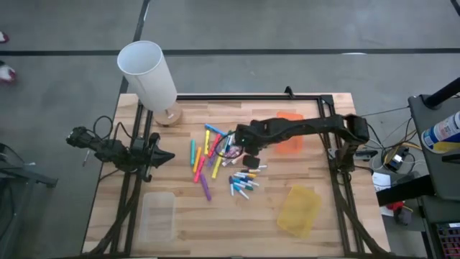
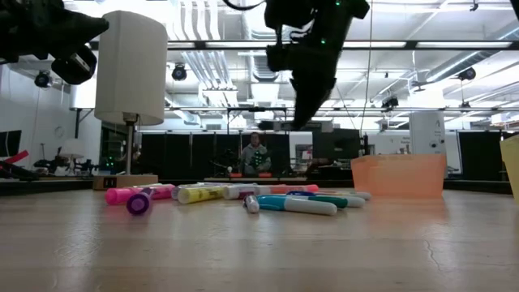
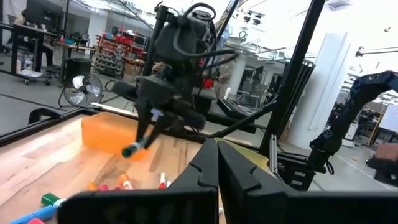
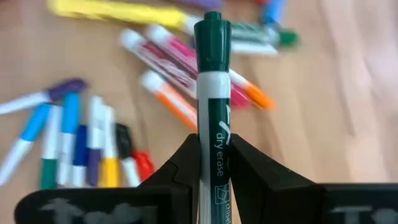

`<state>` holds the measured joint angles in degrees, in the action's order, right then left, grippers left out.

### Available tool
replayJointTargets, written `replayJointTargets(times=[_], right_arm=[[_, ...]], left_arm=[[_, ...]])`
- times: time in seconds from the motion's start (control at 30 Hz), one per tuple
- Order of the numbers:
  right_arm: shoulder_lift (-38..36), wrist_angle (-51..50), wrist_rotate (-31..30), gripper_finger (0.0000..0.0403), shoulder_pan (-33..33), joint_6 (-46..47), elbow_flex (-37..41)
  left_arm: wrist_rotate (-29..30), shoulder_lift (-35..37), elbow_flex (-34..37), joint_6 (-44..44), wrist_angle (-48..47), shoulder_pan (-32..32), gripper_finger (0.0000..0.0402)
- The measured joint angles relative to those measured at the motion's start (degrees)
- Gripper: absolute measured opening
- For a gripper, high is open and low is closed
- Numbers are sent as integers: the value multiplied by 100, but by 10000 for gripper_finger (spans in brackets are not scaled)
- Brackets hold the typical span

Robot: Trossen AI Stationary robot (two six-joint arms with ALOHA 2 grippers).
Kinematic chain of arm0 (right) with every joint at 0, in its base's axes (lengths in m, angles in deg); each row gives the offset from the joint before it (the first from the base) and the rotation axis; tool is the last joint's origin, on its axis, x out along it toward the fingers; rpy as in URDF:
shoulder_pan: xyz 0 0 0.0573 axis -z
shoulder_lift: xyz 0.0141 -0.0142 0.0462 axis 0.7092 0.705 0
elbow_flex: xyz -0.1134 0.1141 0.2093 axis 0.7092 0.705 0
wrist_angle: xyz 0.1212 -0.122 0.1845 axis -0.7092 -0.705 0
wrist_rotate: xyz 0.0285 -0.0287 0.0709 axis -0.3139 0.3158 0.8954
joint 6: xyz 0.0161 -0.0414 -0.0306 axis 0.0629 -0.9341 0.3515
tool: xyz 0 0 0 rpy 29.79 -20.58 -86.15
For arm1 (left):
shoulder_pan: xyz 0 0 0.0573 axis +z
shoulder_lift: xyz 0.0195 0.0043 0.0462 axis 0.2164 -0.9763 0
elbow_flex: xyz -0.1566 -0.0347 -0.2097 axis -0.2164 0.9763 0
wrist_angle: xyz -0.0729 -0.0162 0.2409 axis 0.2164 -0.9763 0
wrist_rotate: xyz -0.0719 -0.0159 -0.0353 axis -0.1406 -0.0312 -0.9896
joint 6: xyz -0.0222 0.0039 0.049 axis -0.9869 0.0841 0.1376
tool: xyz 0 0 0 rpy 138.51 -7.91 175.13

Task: Pick & Place Markers
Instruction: Put the green eraser marker into the orange bin

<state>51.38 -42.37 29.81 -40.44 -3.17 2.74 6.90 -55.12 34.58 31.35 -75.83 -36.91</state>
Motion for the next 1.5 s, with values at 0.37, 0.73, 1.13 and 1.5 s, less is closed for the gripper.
replayJointTargets(times=[0.37,0.73,1.13,1.5], right_arm=[[-503,-1183,-862,59,530,762,118],[-1642,-1197,-951,59,1356,1748,1350],[-2190,89,-540,59,2310,2012,3071],[-1947,540,-342,59,2475,2003,3309]], left_arm=[[20,-37,0,-2,-69,0,0],[22,-46,0,-256,-149,1,0],[22,-44,0,-271,-178,1,0],[22,-44,0,-313,-169,1,0]])
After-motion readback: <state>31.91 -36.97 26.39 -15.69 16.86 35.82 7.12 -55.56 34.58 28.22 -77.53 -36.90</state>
